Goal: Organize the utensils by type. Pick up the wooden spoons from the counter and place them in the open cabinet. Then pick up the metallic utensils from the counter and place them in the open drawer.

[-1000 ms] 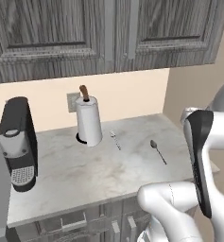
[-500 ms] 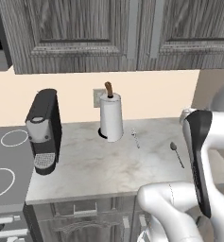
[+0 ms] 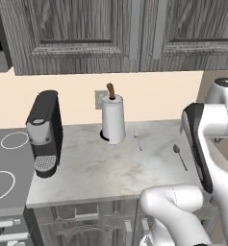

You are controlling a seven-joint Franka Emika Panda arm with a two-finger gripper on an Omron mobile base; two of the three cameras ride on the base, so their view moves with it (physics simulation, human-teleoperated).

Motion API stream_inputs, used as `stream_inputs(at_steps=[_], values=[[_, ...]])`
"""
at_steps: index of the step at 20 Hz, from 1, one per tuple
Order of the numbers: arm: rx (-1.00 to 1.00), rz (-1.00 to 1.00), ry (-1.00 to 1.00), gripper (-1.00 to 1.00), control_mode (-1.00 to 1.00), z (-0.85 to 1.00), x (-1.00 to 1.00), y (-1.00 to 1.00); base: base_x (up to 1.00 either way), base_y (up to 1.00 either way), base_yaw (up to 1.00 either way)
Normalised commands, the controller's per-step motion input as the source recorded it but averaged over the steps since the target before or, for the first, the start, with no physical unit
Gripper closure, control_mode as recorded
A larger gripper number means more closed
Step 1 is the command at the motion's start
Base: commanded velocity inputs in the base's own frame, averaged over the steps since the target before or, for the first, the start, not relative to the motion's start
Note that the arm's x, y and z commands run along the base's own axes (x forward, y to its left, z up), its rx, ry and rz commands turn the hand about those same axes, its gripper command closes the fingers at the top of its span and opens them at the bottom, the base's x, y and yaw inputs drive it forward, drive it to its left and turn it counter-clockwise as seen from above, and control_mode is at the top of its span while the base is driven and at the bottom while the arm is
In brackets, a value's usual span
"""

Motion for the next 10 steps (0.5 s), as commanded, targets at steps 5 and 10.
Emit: stream_inputs(at_steps=[5, 10], values=[[0.00, 0.15, 0.02, -1.00, -1.00, -0.69, 0.46, -0.20, 0.00, 0.00, 0.00], [0.00, 0.14, -0.09, -1.00, -1.00, -0.80, 0.37, -0.18, 0.00, 0.00, 0.00]])
